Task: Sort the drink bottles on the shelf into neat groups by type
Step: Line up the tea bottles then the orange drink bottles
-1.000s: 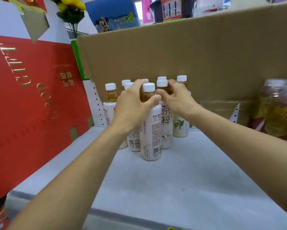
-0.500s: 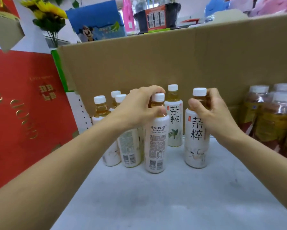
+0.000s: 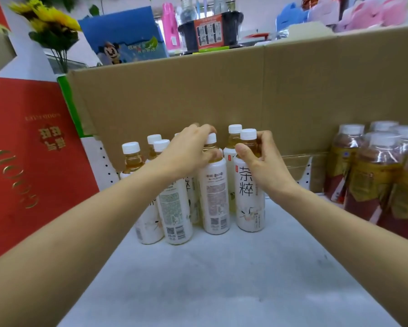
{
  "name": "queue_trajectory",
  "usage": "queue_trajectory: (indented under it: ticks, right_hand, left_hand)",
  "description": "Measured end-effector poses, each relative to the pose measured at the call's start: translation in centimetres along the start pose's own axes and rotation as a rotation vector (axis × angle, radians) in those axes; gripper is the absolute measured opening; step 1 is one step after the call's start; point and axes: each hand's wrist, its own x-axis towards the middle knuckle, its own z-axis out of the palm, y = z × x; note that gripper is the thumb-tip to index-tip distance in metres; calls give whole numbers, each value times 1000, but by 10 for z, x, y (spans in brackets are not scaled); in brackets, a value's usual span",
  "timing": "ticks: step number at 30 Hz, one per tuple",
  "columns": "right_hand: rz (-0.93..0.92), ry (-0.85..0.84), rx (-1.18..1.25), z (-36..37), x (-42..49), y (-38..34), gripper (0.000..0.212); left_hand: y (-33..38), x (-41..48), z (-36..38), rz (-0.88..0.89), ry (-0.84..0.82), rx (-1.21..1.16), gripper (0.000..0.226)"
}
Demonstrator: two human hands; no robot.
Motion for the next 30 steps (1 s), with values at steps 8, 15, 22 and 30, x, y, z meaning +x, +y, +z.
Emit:
queue_trajectory:
  ticks: [8, 15, 22, 30]
  right_hand:
    - [-5, -9, -22, 2, -1, 1, 31]
    - [-3, -9, -60, 2, 0, 4, 27]
    - [17, -9, -84, 5, 3, 6, 27]
    - [49, -26, -122, 4, 5, 7, 25]
  left_hand:
    - [12, 6, -10, -4, 35, 99, 46]
    - [4, 3, -26, 86, -200, -42, 20]
    - [6, 14, -10, 51, -93, 39, 26]
    - [-13, -19, -34, 50, 238, 152, 44]
